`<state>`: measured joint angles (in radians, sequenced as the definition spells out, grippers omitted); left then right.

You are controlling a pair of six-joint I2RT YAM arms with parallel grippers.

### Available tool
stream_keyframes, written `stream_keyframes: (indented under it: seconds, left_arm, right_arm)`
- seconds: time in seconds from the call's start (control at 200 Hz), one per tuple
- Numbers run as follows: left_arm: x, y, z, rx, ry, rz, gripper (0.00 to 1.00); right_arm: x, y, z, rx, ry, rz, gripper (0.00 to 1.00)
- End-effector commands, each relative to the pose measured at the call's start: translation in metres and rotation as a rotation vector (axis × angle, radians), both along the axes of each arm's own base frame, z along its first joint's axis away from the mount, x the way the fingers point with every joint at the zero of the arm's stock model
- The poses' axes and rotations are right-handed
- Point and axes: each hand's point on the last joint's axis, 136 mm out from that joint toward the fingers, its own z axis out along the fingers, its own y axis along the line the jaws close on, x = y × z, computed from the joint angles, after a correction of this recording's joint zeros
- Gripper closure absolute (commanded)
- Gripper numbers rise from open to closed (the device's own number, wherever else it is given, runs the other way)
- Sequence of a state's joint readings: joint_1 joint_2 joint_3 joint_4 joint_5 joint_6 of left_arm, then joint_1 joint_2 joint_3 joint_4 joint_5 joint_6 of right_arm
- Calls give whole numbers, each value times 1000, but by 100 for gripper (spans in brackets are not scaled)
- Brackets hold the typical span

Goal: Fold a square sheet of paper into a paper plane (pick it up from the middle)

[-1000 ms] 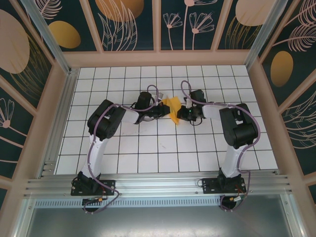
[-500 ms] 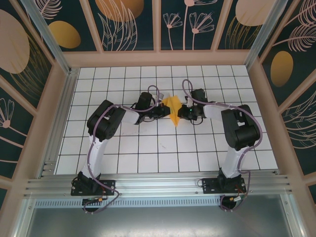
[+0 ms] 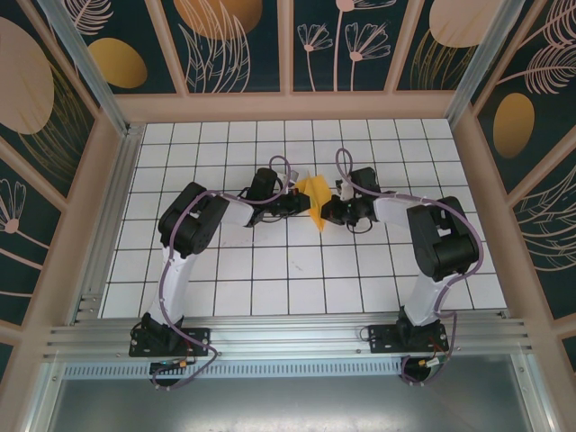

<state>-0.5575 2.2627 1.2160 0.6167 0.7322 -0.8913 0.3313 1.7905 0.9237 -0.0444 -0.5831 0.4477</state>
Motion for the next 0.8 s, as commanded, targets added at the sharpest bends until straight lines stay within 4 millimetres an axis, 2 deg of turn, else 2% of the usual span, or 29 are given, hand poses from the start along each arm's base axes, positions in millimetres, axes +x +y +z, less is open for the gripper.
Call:
stream_keyframes:
  seconds: [0.0, 0.495, 0.796]
  left_arm:
    - [-10, 1, -21, 44, 40, -29, 100]
    - [-10, 8, -24, 98, 23, -22, 100]
    - [-10, 11, -19, 107, 13, -15, 100]
  right_arm:
    - [-5, 11, 4, 66, 2, 24, 91]
    - [-12, 11, -15, 70, 51, 39, 91]
    - [-12, 14, -15, 80, 53, 50, 90]
